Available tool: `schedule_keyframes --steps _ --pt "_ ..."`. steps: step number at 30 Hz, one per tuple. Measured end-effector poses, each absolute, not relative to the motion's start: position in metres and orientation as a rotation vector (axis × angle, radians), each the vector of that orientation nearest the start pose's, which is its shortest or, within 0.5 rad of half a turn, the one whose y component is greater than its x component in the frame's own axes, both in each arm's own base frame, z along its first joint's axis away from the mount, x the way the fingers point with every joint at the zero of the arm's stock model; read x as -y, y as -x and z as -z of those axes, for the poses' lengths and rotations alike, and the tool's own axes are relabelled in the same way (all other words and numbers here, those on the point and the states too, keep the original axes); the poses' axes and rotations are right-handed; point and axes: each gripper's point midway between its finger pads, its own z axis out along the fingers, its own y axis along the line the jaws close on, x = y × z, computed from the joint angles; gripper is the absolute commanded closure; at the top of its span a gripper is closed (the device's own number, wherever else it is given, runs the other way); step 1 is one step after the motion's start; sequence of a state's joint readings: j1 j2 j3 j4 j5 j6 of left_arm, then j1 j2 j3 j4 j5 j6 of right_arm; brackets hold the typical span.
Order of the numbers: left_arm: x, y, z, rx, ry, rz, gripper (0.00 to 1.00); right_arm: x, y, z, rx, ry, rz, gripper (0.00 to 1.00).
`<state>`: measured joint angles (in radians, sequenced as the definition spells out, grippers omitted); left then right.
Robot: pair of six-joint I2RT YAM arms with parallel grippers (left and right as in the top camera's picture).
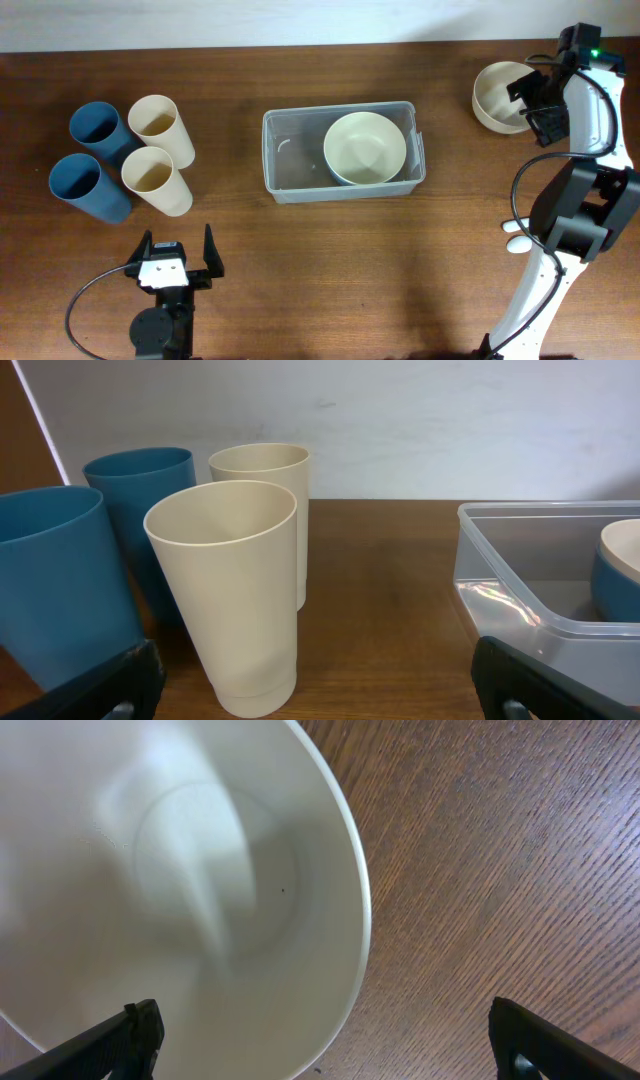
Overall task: Pack container
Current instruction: 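Move the right gripper to the back cream bowl's rim, then close the right gripper on the back cream bowl rim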
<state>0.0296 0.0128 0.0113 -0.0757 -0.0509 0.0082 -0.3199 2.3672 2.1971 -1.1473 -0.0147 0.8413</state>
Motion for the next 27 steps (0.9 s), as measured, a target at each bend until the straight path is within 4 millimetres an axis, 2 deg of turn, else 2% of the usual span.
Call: schedule_keyframes --steps 20,27 --pt "-0.016 -0.246 -0.158 -1.647 0.057 -0.071 0.0 0.153 -0.499 -0.077 -2.439 -1.55 -0.05 0.01" --pt "-0.016 -0.246 -0.158 -1.647 0.056 -0.071 0.0 0.153 -0.498 -0.063 -2.462 -1.564 -0.037 0.01"
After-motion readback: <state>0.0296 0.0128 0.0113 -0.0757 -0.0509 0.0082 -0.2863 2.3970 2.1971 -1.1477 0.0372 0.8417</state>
